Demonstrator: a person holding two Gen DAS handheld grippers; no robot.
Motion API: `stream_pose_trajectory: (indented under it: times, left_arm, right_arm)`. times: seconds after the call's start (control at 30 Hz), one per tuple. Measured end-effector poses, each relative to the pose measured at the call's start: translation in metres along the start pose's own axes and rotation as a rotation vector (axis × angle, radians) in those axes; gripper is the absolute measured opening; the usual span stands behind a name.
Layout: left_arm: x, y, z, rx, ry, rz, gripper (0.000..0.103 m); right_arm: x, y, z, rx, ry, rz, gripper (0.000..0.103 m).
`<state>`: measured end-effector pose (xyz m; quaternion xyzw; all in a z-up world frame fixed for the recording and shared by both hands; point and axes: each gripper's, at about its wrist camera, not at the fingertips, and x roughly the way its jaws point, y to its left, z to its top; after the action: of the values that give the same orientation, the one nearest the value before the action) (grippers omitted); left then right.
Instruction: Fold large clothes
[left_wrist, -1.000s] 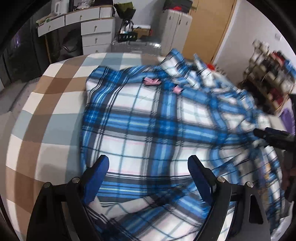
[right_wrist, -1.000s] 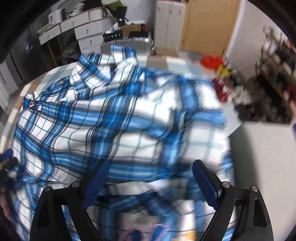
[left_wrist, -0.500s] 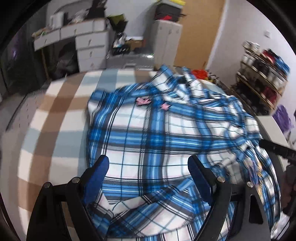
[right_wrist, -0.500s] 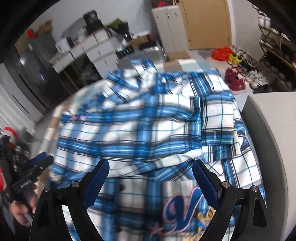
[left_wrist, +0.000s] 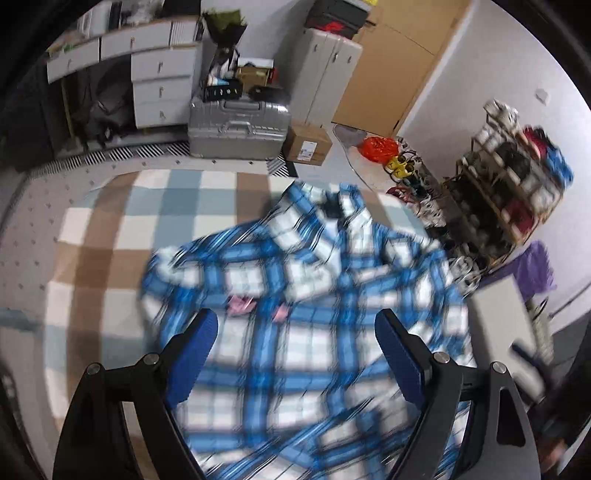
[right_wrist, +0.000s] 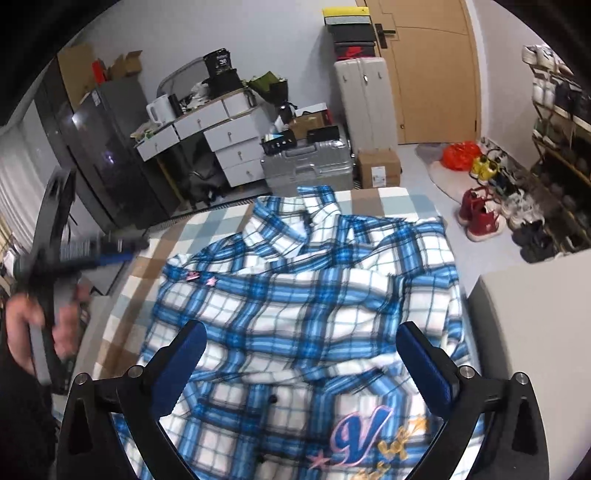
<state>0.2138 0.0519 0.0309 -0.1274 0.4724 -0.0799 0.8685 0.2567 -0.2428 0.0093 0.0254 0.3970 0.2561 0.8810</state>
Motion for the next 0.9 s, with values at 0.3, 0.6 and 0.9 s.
stream_pose_trajectory:
  times: [0.3, 0.6, 0.9]
  left_arm:
    - [0.133, -0.012, 0.079, -0.078, 0.182, 0.060, 0.084]
    - [0.219, 0.009, 0.111, -0.078, 0.221, 0.126, 0.082]
    - [0.198, 0.031, 0.092, -0.100, 0.191, 0.033, 0.007]
  right_arm:
    - [0.040, -0.043, 0.024, 0.022, 0.063, 0.016, 0.103]
    - [0.080, -0.071, 0.022, -0.027, 0.096, 0.032, 0.103]
    - [0.104, -0.085, 0.050, 0.032, 0.034, 0.037, 0.103]
